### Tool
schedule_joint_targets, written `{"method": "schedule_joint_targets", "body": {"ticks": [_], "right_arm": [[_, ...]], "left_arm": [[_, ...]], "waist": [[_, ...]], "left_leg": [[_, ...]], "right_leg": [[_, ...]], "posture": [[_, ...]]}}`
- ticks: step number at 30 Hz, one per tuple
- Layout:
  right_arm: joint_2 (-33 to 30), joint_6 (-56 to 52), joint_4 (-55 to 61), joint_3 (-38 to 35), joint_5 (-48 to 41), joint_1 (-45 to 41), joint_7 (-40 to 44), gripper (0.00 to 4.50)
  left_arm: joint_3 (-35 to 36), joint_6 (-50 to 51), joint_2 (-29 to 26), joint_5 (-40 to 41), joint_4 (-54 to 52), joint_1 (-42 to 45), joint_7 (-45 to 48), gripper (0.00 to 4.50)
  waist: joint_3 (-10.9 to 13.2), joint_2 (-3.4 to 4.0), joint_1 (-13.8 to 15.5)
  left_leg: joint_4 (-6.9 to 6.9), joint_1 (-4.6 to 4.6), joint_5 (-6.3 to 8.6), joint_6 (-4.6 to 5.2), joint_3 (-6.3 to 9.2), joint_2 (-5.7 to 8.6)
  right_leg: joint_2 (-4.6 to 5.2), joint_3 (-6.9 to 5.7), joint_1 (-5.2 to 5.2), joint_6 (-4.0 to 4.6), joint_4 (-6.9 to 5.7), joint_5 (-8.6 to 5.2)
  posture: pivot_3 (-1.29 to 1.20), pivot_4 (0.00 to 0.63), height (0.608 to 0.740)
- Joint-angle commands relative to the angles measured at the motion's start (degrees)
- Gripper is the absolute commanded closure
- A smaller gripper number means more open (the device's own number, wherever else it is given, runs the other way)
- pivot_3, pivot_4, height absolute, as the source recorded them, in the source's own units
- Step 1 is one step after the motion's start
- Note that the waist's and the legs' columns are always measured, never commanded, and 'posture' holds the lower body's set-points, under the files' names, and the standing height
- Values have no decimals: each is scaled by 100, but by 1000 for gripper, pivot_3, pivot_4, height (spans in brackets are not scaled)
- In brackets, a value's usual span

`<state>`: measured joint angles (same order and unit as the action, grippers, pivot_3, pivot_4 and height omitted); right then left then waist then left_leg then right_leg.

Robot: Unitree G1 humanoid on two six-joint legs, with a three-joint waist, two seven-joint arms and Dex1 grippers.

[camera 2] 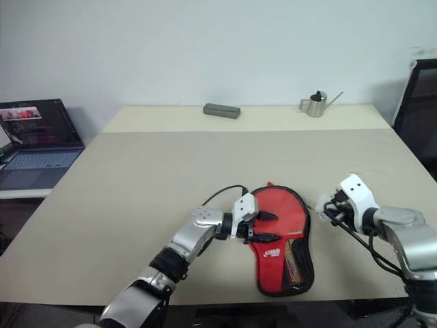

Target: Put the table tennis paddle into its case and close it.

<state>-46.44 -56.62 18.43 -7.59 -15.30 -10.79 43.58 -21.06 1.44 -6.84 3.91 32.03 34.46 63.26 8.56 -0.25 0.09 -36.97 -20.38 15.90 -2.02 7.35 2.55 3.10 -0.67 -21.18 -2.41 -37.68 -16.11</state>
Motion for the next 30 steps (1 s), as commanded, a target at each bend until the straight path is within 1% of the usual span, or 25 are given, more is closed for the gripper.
{"method": "schedule_joint_targets", "body": {"ticks": [1,7,14,21,27,30], "right_arm": [[-189,-113,448,-304,-199,312,41,4143],[-301,-275,947,-663,-562,1012,119,4143],[-736,-314,1369,-1156,-1040,1879,587,4143],[-1086,-136,1612,-1708,-1409,2708,1132,4143],[-1273,124,1793,-1992,-1572,3321,1555,4143],[-1381,359,1871,-2070,-1496,3699,1735,4143]], "left_arm": [[-377,208,-69,-401,643,-272,65,1447],[-461,-7,-70,-526,823,-171,132,1447],[-580,-145,-42,-651,959,-82,228,1447],[-676,-177,37,-716,1038,7,222,1447],[-745,-201,83,-753,1063,31,207,1447],[-782,-210,116,-771,1083,52,178,1447]], "waist": [[1,-9,2],[-2,-21,30],[-4,-24,67],[-17,-22,149],[-17,-23,206],[-18,-24,236]], "left_leg": [[0,-1,0,0,1,1],[0,-2,1,1,3,0],[0,-6,3,4,2,1],[1,-27,14,22,7,5],[0,-36,21,31,11,16],[0,-36,23,33,11,17]], "right_leg": [[1,-1,0,-1,1,-1],[1,-4,2,-4,4,-2],[0,-8,6,-10,19,-5],[2,-21,21,-20,71,-5],[12,-22,22,-31,81,-12],[12,-23,22,-36,81,-15]], "posture": [[0,150,740],[0,150,740],[0,150,740],[0,150,740],[0,150,740],[0,150,740]]}}
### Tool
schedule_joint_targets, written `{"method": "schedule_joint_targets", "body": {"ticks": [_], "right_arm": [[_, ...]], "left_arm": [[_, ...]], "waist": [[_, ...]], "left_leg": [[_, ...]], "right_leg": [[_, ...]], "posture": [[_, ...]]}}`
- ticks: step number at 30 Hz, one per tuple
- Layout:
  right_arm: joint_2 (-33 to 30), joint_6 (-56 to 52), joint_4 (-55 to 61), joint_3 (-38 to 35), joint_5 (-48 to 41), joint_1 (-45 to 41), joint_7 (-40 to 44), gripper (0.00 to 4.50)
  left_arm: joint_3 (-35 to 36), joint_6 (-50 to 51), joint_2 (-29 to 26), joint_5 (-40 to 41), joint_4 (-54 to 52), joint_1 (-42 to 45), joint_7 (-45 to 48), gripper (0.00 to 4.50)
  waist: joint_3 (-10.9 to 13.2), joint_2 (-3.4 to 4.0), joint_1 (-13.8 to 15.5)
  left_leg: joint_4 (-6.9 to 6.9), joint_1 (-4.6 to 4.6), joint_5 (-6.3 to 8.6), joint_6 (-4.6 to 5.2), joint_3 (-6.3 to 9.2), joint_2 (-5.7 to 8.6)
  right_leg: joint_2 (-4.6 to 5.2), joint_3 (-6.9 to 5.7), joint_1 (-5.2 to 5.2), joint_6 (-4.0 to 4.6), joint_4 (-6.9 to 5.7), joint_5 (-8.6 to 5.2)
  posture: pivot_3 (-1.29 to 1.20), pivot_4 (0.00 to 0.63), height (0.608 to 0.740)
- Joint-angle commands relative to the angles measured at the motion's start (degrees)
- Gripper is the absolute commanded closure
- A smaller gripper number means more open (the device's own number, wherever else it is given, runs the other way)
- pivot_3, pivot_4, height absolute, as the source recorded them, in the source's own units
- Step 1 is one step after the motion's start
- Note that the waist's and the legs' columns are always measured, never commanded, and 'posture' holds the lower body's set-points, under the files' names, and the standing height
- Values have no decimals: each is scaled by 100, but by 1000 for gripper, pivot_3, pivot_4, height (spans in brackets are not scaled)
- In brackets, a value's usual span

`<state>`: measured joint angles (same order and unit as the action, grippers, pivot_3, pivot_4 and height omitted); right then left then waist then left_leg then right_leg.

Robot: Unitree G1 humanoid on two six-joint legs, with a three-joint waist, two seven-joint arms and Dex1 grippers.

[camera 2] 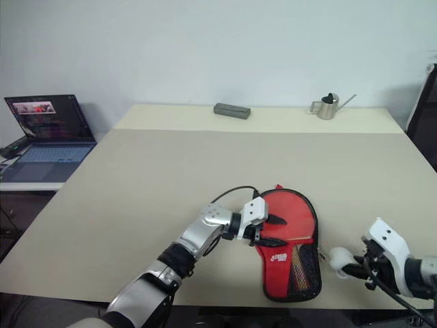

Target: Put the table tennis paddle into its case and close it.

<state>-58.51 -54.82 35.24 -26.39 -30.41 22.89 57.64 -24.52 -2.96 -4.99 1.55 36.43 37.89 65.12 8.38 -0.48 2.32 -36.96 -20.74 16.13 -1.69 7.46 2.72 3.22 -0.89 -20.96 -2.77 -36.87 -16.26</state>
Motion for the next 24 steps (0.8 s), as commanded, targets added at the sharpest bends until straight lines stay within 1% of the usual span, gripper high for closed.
{"method": "schedule_joint_targets", "body": {"ticks": [1,5,8,11,16,20,24], "right_arm": [[-204,282,209,-207,77,488,393,4143],[-207,595,359,-267,181,1039,581,4146],[-193,826,479,-347,268,1423,761,4153],[-161,959,567,-461,257,1648,873,4157],[-156,1169,782,-665,233,2045,1174,4163],[-129,1272,925,-686,214,2198,1251,4163],[-83,1331,865,-482,233,1854,933,4163]], "left_arm": [[-439,233,-51,-539,654,-277,-23,1447],[-447,247,-20,-539,650,-253,-50,1447],[-451,241,-8,-541,663,-245,-60,1447],[-452,232,-4,-547,665,-250,-53,1447],[-458,221,10,-557,681,-237,-58,1447],[-459,218,14,-556,686,-228,-68,1447],[-459,222,13,-550,681,-227,-66,1447]], "waist": [[0,-1,24],[-5,-11,32],[-5,-13,36],[-5,-13,40],[-6,-13,61],[-6,-14,65],[-6,-15,61]], "left_leg": [[-1,0,0,0,0,0],[-1,3,2,1,-5,-1],[-1,8,5,2,-7,-2],[-1,26,14,7,-6,-3],[-1,35,22,7,1,-3],[0,40,25,9,5,-3],[1,43,28,10,7,-3]], "right_leg": [[0,0,0,0,0,0],[0,-1,2,-1,-1,-1],[0,-1,25,-4,1,-2],[0,-5,48,-10,8,-6],[0,-3,57,-18,17,-12],[2,-2,65,-20,20,-13],[2,-2,69,-21,23,-14]], "posture": [[0,150,740],[0,150,740],[0,150,740],[0,150,740],[0,150,740],[0,150,740],[0,150,740]]}}
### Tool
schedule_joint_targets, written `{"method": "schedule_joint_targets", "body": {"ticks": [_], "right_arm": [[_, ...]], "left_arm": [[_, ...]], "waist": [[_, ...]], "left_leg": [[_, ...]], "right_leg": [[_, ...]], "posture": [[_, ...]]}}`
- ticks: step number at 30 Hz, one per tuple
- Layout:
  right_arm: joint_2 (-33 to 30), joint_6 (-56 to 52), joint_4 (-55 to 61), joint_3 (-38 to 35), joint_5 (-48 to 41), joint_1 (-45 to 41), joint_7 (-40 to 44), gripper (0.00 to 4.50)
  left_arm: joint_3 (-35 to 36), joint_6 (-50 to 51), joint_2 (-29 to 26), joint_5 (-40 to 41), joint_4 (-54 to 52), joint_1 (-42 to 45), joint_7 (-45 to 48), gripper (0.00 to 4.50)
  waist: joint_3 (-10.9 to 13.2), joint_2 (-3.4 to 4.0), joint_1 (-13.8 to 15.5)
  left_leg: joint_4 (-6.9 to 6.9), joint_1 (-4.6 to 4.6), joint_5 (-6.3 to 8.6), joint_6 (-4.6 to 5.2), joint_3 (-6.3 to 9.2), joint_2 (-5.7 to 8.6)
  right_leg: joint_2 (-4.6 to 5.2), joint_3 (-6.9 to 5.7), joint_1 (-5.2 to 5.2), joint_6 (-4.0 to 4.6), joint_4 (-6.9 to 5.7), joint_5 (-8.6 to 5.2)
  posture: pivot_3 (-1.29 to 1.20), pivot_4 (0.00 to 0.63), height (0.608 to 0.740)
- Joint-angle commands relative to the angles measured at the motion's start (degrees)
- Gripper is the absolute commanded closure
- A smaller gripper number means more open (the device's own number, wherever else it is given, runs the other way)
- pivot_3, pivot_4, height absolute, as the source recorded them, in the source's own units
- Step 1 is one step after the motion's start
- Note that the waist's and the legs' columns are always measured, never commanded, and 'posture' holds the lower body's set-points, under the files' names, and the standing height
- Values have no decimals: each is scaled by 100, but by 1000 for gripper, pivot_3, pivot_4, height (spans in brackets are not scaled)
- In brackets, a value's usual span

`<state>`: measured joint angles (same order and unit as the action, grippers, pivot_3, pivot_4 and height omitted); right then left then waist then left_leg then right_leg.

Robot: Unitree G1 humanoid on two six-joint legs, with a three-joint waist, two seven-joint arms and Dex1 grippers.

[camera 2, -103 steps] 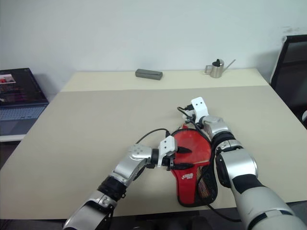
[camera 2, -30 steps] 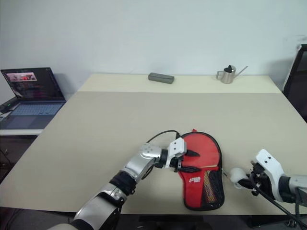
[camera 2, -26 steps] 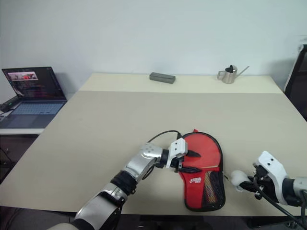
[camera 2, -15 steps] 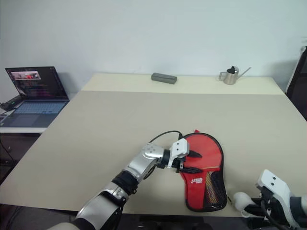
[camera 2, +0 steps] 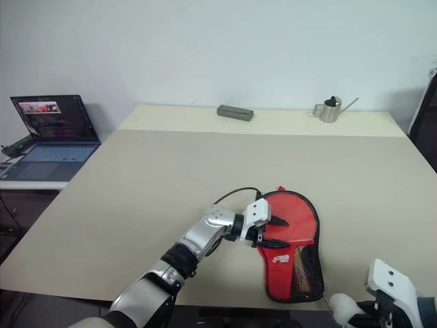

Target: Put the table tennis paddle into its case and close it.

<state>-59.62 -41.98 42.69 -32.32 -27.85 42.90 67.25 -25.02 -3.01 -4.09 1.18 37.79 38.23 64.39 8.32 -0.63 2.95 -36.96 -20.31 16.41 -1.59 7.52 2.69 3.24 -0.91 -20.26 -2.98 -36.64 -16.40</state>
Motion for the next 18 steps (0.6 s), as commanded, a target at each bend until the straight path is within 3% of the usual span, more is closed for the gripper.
{"method": "schedule_joint_targets", "body": {"ticks": [1,4,9,18], "right_arm": [[39,-6,97,134,-88,-240,-50,4163],[44,-198,3,66,-304,-458,-20,4163],[-53,-32,-423,-198,-308,-616,324,2535],[-60,183,-1170,-649,-477,-973,864,2535]], "left_arm": [[-409,228,-78,-513,544,-260,7,1447],[-409,233,-78,-513,541,-258,0,1447],[-404,234,-79,-508,531,-265,-11,1447],[-385,219,-81,-502,532,-254,-41,1447]], "waist": [[0,0,-2],[1,-1,-3],[2,-3,-3],[4,-6,-4]], "left_leg": [[-1,1,0,0,-1,-1],[-1,6,0,0,-1,-1],[-1,9,0,0,-3,-1],[1,34,3,3,-10,-2]], "right_leg": [[0,0,0,0,0,0],[0,0,2,0,-1,0],[0,2,4,0,-1,0],[0,8,10,0,-2,0]], "posture": [[0,150,740],[0,150,740],[0,150,740],[0,150,740]]}}
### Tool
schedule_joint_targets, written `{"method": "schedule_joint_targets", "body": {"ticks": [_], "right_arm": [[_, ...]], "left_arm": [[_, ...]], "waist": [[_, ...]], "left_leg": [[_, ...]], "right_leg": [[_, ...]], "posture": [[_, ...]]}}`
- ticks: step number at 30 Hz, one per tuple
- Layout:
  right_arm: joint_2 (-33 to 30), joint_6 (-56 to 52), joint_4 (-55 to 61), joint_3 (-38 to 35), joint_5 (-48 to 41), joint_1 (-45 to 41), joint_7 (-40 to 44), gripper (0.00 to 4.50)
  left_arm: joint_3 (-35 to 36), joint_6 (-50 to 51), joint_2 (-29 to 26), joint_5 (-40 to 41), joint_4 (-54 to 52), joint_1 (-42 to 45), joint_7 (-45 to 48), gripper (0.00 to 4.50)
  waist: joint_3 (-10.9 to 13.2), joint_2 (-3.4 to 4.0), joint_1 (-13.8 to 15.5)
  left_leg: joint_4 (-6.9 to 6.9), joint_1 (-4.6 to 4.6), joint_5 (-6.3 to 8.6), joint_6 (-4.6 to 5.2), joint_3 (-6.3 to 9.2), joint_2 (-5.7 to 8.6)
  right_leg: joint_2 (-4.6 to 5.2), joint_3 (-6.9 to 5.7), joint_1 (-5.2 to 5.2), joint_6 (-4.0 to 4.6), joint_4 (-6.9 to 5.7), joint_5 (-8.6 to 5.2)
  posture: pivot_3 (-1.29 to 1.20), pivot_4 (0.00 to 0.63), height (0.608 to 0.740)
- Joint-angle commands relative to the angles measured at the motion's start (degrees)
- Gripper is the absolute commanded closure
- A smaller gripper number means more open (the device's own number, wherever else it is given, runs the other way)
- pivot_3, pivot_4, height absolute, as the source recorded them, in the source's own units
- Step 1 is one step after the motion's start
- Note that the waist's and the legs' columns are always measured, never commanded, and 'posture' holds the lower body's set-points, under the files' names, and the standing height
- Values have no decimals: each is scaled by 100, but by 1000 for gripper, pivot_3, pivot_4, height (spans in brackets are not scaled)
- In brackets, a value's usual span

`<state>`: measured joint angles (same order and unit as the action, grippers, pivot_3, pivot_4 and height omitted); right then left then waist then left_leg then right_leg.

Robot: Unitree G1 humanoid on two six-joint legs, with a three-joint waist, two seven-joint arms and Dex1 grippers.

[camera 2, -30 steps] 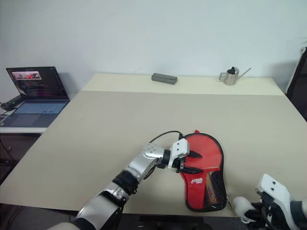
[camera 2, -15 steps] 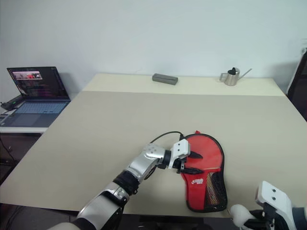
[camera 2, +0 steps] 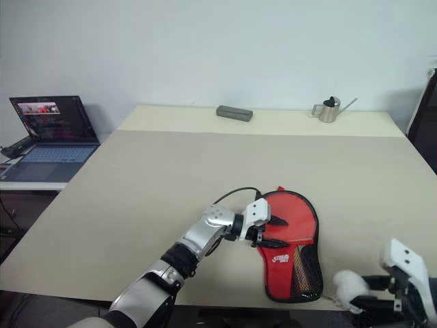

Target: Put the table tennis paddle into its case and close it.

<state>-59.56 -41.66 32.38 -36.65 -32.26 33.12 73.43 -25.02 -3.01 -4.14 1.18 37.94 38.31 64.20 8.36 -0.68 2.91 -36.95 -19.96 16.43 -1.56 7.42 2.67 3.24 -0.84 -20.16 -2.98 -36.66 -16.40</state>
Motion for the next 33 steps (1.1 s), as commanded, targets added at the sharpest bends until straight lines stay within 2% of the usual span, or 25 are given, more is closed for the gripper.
{"method": "schedule_joint_targets", "body": {"ticks": [1,4,6,8,13,16,20,25,29,33], "right_arm": [[-86,210,-225,-225,8,10,311,2535],[-145,60,-236,-219,-32,66,394,2535],[-215,-304,-108,-212,-300,57,432,2157],[-239,-516,34,-219,-452,68,447,1644],[-235,-638,103,-194,-525,-93,333,21],[-188,-595,4,-91,-540,-376,163,21],[92,-423,-284,382,-556,-1398,-501,21],[678,46,-954,1405,-203,-2790,-1237,21],[1090,635,-1688,2199,326,-3561,-1527,21],[1459,1075,-2383,2655,602,-4146,-1599,21]], "left_arm": [[-382,220,-74,-501,519,-259,-27,1447],[-378,228,-92,-496,491,-275,-23,1447],[-380,232,-87,-496,491,-278,-28,1447],[-377,237,-97,-491,474,-288,-21,1447],[-373,245,-104,-484,458,-296,-18,1447],[-366,243,-97,-479,464,-292,-23,1447],[-303,223,-88,-433,468,-276,-49,1447],[46,381,-57,-65,241,-210,16,1447],[283,609,-92,237,-120,-209,184,1447],[480,820,-125,403,-446,-205,149,1447]], "waist": [[0,-1,1],[1,-1,0],[1,-1,0],[1,-1,0],[3,-5,0],[4,-6,-2],[13,-22,-21],[22,-30,-37],[47,-29,-107],[67,-14,-162]], "left_leg": [[0,0,0,0,0,0],[0,0,1,1,-4,0],[0,0,2,1,-4,0],[0,0,2,1,-4,0],[0,-1,3,0,-5,-1],[0,-1,3,0,-5,-1],[3,0,4,-1,-11,-3],[2,4,3,-2,-5,-3],[2,-2,3,-2,-3,-4],[1,-21,2,-3,-4,-3]], "right_leg": [[0,0,0,0,1,0],[0,4,0,0,0,0],[0,4,0,0,0,0],[0,4,0,0,0,0],[0,5,0,0,0,0],[0,4,0,0,0,0],[0,8,3,-1,0,0],[0,7,-3,0,0,0],[-1,11,-13,1,-4,0],[-1,16,-38,4,-16,1]], "posture": [[0,150,740],[0,150,740],[0,150,740],[0,150,740],[0,150,740],[0,150,740],[0,150,740],[0,150,740],[0,150,740],[0,150,740]]}}
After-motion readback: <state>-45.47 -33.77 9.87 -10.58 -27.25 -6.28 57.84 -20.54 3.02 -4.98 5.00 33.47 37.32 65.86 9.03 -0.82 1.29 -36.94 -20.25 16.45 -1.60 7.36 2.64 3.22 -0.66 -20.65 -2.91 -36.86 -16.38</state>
